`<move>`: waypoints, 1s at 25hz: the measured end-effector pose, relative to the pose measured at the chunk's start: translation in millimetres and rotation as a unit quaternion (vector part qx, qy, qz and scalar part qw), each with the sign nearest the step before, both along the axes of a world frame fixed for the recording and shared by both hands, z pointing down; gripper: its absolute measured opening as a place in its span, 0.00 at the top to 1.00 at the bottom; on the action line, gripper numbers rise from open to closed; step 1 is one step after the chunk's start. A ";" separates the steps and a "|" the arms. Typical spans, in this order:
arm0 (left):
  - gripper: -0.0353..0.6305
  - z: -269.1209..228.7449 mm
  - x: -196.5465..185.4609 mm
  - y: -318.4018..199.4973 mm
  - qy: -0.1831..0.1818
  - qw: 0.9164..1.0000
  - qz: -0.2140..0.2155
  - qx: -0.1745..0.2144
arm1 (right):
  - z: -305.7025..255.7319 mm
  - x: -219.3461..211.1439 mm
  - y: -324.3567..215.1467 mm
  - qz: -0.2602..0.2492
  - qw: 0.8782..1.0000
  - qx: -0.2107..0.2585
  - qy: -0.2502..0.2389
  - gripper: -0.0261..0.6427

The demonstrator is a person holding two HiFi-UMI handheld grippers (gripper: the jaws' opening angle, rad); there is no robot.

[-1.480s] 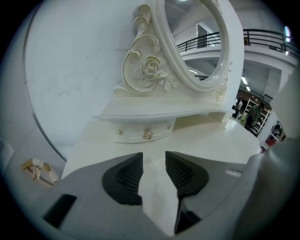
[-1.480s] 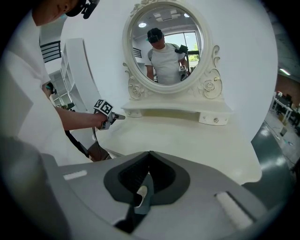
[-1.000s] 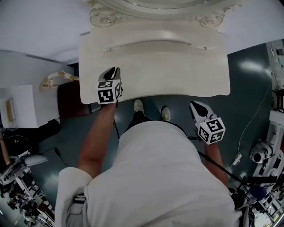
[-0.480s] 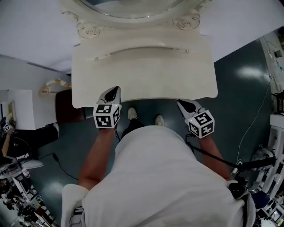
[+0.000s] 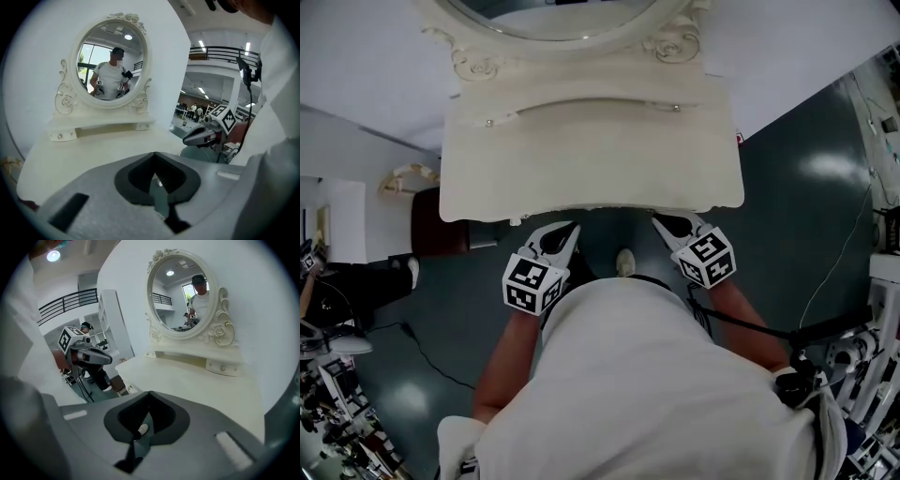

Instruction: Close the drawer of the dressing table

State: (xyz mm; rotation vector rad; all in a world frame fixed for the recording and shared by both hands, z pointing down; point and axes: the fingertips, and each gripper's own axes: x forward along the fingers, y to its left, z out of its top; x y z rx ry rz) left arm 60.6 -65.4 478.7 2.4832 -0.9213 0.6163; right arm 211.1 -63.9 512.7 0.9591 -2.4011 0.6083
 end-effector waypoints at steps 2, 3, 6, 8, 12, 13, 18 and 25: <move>0.94 2.8 5.3 13.6 0.000 1.000 0.015 -0.007 | 2.4 -2.7 4.0 -0.009 1.000 0.000 -0.001 0.96; 0.94 5.3 7.8 19.6 -0.001 1.000 0.024 -0.009 | 4.1 -4.3 5.3 -0.013 1.000 0.001 -0.001 0.96; 0.94 8.6 14.2 36.2 -0.002 0.999 0.038 -0.015 | 5.9 -6.5 11.9 -0.026 1.000 0.004 -0.001 0.96; 0.94 8.0 15.9 42.2 0.003 0.999 0.035 -0.017 | 6.2 -6.4 15.5 -0.030 1.000 0.006 -0.002 0.96; 0.94 9.7 16.9 45.7 0.011 0.999 0.028 -0.021 | 8.9 -6.1 19.5 -0.034 0.999 0.009 -0.004 0.96; 0.94 10.5 16.4 46.2 0.010 0.999 0.027 -0.021 | 9.3 -6.4 20.6 -0.035 0.999 0.009 -0.004 0.96; 0.94 11.3 14.7 48.7 0.009 1.000 0.020 -0.022 | 9.3 -6.4 24.2 -0.043 0.999 0.011 -0.001 0.96; 0.94 13.7 8.3 53.3 0.007 0.999 0.016 -0.027 | 9.3 -14.2 25.0 -0.050 0.999 0.013 0.002 0.96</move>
